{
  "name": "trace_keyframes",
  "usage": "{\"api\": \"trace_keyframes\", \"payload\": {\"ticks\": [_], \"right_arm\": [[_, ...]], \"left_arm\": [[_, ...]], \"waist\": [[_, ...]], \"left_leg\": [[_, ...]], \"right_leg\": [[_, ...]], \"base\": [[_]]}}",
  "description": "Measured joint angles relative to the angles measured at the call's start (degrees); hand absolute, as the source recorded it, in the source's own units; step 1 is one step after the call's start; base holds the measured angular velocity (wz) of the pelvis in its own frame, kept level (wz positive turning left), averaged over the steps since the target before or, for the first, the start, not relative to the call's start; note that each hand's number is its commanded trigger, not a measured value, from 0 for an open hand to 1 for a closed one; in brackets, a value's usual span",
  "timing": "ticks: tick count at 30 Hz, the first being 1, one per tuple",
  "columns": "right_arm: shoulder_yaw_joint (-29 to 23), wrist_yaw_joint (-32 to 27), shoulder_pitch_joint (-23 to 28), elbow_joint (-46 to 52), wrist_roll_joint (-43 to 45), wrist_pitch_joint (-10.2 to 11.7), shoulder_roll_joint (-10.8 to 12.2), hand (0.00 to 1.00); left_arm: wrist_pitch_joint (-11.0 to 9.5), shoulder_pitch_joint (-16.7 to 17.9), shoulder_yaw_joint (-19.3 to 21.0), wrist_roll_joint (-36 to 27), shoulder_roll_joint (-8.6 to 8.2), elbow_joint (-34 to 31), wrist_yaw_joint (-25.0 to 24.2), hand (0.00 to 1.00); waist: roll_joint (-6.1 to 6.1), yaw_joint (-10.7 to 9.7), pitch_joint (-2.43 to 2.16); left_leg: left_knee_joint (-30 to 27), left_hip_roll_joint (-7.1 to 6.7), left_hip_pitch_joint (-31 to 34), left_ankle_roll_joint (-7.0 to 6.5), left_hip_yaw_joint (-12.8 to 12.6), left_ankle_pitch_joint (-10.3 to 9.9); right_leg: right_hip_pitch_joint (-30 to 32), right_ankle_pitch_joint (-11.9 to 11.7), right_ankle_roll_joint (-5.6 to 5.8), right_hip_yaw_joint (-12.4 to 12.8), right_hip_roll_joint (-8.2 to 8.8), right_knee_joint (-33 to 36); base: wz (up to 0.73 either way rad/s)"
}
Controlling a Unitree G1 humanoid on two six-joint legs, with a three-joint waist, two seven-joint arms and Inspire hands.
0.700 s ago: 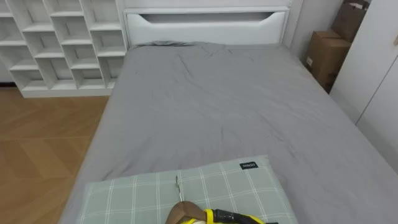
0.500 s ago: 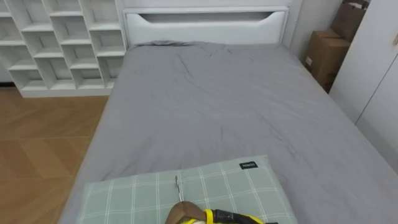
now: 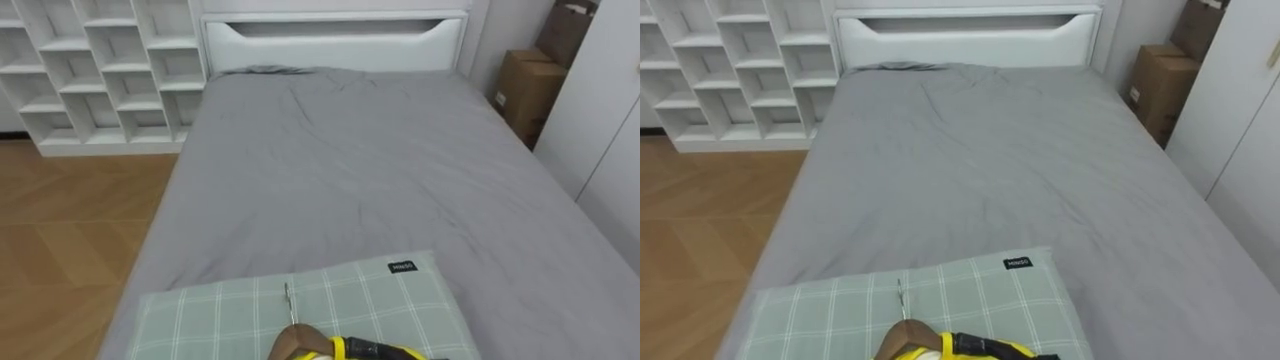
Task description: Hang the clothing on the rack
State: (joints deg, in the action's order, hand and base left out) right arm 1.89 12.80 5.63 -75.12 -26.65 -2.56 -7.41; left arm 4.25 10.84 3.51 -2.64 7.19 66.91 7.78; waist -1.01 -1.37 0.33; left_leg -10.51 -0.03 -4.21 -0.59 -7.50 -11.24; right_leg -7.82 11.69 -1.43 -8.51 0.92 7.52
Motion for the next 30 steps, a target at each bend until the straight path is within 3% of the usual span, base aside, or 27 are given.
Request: {"api": "trace_keyframes", "payload": {"ticks": [21, 26, 30], "right_arm": [[0.34, -0.78, -0.18, -0.57, -0.04, -0.03, -0.04, 0.00], [0.36, -0.83, -0.12, -0.58, -0.03, -0.17, 0.05, 0.00], [1.36, -1.38, -0.20, -0.49, -0.03, -0.31, 0.10, 0.00]], "left_arm": [[0.53, 0.03, -0.28, -0.28, -0.11, 0.08, -1.08, 0.00], [0.84, 0.75, 0.27, -0.65, -0.22, -0.02, -0.54, 0.00], [0.84, 1.00, 0.85, -0.61, -0.20, -0.02, 0.07, 0.00]], "waist": [[0.38, 0.04, 0.04], [-0.12, 0.09, -0.12], [-0.39, 0.30, 0.03]], "left_leg": [[0.10, -0.49, -0.06, -0.14, 1.50, -0.09], [0.14, -0.68, -0.68, -0.14, 1.44, -0.08], [0.14, -0.61, -1.25, -0.24, 1.33, -0.16]], "right_leg": [[-1.03, 0.16, 0.20, -1.25, 0.22, -0.75], [-1.38, 0.16, 0.25, -1.37, 0.44, -0.55], [-1.44, 0.16, 0.26, -1.24, 0.50, 0.23]], "base": [[0.03], [0.00], [-0.01]]}}
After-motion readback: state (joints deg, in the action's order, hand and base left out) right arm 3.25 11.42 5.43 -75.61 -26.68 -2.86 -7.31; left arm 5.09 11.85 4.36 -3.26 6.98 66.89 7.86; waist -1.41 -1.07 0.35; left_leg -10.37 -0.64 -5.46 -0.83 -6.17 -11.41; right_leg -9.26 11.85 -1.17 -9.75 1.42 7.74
